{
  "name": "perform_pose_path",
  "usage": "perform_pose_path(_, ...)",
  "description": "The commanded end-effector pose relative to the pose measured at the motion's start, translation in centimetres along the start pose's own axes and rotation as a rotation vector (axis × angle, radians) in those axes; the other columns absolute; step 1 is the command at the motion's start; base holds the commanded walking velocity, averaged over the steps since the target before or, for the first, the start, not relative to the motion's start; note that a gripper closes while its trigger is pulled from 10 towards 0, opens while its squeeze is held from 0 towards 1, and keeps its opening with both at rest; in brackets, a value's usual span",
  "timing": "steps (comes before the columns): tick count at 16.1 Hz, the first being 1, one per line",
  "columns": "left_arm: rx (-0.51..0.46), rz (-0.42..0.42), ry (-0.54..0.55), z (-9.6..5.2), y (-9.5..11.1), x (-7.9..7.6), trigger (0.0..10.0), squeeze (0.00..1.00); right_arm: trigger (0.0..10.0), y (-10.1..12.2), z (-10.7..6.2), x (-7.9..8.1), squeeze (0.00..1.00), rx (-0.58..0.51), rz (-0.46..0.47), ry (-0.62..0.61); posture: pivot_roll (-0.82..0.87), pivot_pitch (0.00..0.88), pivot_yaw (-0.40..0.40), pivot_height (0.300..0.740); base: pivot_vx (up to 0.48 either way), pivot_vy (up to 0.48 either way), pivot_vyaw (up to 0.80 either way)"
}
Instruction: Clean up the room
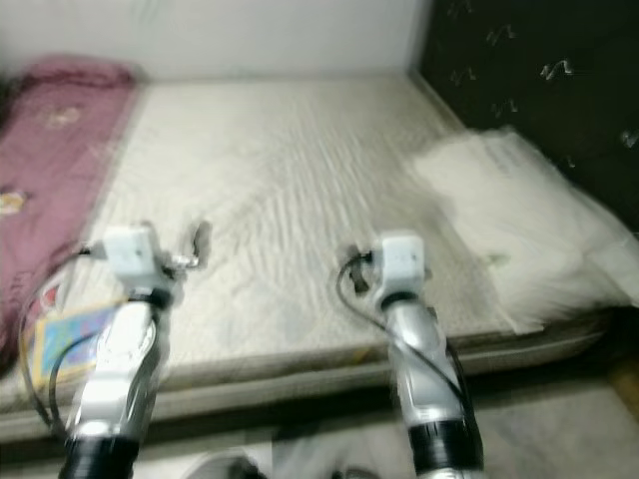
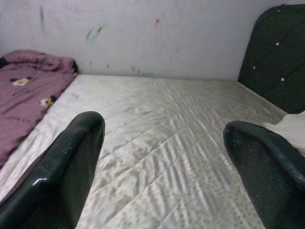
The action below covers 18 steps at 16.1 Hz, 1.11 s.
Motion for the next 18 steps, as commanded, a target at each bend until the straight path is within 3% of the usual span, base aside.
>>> perform_pose_path(1, -0.011, 0.016, 0.029, 0.16, 0.36, 1.09, 10.0, 0.0, 10.0, 0.65, 0.21, 0.99, 0.0, -0.023, 0.008, 0.023, 0.02, 0.0, -0.015, 0.74, 0.0, 0.48, 0.75)
perform_pose_path(12, -0.024, 0.01, 0.036, 0.17, 0.56, 1.17, 10.0, 0.0, 10.0, 0.47, 0.31, 1.0, 0.0, -0.012, 0.01, 0.026, 0.02, 0.0, -0.016, 0.74, 0.0, 0.48, 0.0)
perform_pose_path(18, -0.049, 0.003, 0.022, 0.11, 0.93, 1.1, 10.0, 0.0, 10.0, 0.4, 0.44, 1.21, 0.0, -0.011, 0.004, 0.037, 0.02, 0.0, -0.018, 0.74, 0.0, 0.0, 0.0)
Point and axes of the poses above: a point about 5 cm out from each wrist's last joint towards the gripper, its own z axis pointing out of the wrist towards the gripper, its own y axis along the axis of the wrist's last joint, x = y × z, the point moved 5 cm from there along z, pointing out of the wrist towards the gripper, and after that the axes turned 14 degrees about z, right-handed, at the moved point
